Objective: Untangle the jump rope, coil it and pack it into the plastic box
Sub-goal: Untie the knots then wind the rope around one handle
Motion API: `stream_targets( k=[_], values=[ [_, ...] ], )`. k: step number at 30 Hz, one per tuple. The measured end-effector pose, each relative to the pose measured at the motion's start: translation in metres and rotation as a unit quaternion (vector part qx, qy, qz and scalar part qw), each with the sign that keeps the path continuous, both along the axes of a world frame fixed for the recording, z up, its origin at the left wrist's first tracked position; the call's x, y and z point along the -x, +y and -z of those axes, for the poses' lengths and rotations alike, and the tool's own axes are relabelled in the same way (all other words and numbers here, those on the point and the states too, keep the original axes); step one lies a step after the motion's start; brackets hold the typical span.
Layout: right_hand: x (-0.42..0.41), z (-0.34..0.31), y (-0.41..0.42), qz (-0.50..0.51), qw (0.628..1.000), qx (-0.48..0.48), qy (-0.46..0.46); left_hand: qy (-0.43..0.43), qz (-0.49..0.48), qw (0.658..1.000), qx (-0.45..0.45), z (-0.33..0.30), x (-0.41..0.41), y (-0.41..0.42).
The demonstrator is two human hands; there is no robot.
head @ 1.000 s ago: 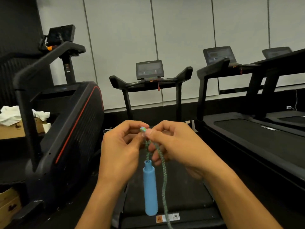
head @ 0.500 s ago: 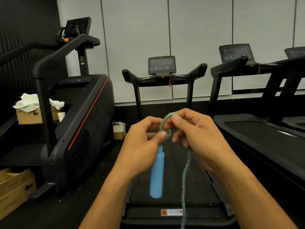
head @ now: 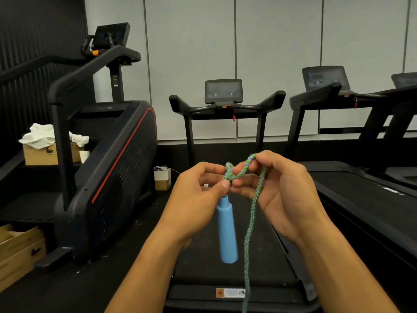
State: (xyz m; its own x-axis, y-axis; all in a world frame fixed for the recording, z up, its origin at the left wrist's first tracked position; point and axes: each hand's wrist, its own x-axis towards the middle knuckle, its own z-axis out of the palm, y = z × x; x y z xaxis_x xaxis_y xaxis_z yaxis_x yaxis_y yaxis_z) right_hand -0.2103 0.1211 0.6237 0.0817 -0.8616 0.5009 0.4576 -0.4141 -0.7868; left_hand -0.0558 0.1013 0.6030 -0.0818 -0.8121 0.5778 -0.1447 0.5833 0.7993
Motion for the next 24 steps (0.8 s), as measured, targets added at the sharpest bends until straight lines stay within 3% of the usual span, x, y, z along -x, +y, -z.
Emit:
stream_targets(
  k=[5, 10, 24],
  values=[
    [-0.006, 0.000, -0.001, 0.053, 0.998, 0.012, -0.013, 0.030, 0.004, 0.999, 0.028, 0.000, 0.001, -0.001],
    [-0.010, 0.008, -0.008, 0.198, 0.971, 0.073, 0.115, 0.036, -0.017, 0.996, 0.075, -0.002, 0.001, 0.001],
    [-0.014, 0.010, -0.003, 0.203, 0.950, 0.109, 0.213, 0.008, -0.071, 0.991, 0.115, -0.003, 0.003, 0.006]
  ],
)
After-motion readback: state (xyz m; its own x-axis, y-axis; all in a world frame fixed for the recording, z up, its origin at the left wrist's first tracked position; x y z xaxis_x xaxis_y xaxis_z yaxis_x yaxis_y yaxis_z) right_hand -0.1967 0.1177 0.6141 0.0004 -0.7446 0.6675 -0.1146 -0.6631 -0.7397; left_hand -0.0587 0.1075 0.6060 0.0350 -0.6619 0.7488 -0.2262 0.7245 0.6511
